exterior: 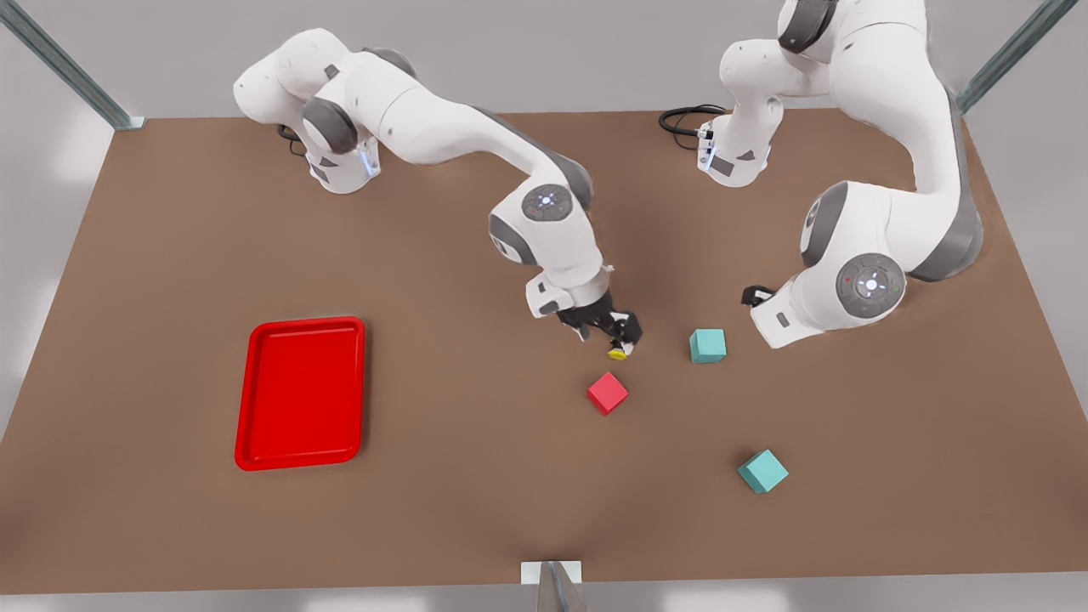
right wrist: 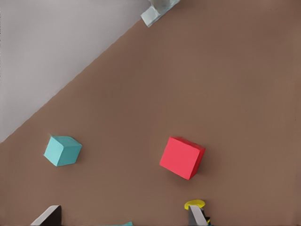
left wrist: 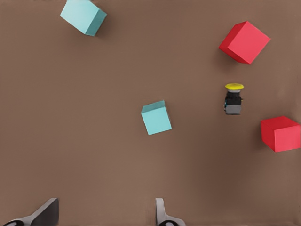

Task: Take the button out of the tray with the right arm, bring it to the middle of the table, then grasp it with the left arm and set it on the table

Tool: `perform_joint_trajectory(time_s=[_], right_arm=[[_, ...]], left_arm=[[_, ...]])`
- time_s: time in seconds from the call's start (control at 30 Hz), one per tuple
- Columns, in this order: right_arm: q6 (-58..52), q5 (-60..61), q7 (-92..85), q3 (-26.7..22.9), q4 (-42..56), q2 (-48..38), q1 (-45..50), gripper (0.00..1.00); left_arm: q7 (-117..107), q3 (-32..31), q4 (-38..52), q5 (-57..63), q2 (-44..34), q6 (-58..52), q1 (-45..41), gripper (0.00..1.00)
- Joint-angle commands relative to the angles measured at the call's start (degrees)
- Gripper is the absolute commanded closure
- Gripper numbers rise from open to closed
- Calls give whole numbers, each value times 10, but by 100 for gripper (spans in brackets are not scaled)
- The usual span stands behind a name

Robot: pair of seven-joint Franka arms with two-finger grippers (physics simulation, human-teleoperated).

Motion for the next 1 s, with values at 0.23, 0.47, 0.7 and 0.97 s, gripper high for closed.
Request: perform_joint_trajectory(time_s=[0.23,0.47,0.7,0.97], right_arm=[[-304,-18,-674,95,-369,-374,-419,0],[-291,-2,-674,106,-332,-366,-401,0],[-315,-3,-668,109,-331,-356,-356,0],[-314,0,-667,110,-330,-357,-352,0]], left_arm=[[-618,-1,-221,-66,108,600,-144,0],[-450,-8,-328,20,79,701,-143,0],[-204,-8,-329,24,100,654,-143,0],[-116,-6,-330,36,103,589,-132,0]])
